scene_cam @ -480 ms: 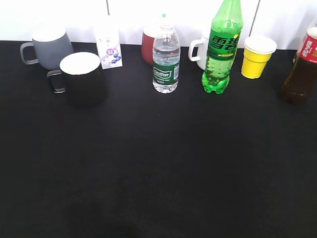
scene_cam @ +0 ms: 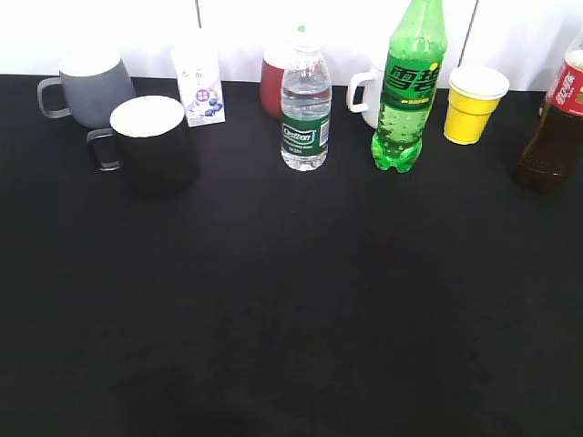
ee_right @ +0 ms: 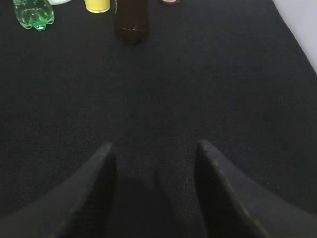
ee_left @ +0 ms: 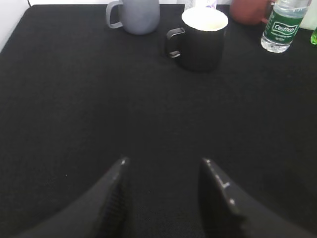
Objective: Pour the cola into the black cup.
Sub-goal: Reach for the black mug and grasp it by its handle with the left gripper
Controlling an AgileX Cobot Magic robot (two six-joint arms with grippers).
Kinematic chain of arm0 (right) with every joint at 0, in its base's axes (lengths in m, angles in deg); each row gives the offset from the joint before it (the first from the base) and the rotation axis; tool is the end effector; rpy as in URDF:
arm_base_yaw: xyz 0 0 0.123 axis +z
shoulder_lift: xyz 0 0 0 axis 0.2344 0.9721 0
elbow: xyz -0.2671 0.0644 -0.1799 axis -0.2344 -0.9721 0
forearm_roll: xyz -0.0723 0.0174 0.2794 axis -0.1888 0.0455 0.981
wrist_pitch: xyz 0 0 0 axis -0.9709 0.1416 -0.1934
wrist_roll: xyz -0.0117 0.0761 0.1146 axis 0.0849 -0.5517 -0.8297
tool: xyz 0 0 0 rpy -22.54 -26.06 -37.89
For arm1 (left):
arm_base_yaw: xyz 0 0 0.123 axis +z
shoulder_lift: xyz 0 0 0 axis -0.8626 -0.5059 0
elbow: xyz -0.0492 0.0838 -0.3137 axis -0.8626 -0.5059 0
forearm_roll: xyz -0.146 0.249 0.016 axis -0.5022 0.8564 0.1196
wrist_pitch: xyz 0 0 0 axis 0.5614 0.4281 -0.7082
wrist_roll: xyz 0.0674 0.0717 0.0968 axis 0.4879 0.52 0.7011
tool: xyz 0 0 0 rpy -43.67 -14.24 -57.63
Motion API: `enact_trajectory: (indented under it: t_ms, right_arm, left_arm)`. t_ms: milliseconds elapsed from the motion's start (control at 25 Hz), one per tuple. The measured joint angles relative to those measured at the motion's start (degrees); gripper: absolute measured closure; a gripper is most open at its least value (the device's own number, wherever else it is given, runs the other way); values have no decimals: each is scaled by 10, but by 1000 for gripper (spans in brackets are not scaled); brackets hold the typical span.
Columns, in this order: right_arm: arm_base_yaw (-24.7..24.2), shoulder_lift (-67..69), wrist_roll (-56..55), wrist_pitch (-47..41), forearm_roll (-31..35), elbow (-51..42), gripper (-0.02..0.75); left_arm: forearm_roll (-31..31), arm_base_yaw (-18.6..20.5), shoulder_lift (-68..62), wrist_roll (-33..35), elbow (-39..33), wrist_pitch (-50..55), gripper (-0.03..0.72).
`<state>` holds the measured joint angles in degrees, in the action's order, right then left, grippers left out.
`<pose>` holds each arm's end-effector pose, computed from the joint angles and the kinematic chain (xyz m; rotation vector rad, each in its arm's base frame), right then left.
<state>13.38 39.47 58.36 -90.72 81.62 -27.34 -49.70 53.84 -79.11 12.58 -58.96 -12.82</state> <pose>0.0260 -0.0068 0.2787 0.0054 2.0083 -0.0688 0.0223 -0.0111 0.2807 0.0898 2.0174 -0.1612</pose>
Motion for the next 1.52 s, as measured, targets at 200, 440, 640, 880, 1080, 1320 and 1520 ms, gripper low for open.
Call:
enact_trajectory:
  t_ms: [200,440,640,880,1080,1320,1520]
  right_arm:
    - [0,0,0,0,0,0,342]
    - [0,0,0,0,0,0,341]
    - [0,0,0,0,0,0,342]
    - [0,0,0,0,0,0,341]
    - [0,0,0,0,0,0,342]
    - [0,0,0,0,0,0,342]
    - [0,0,0,0,0,0,342]
  left_arm:
    - [0,0,0,0,0,0,403]
    - [-28,0,0,0,0,0,447]
    - [-31,0,0,0,0,0,448]
    - [-28,0,0,0,17,-201,480]
    - [42,0,-193,0,10,-581,489]
    - [49,0,-541,0,-5,-863,545]
    - [125,0,-803,-44,-42,-1176,565]
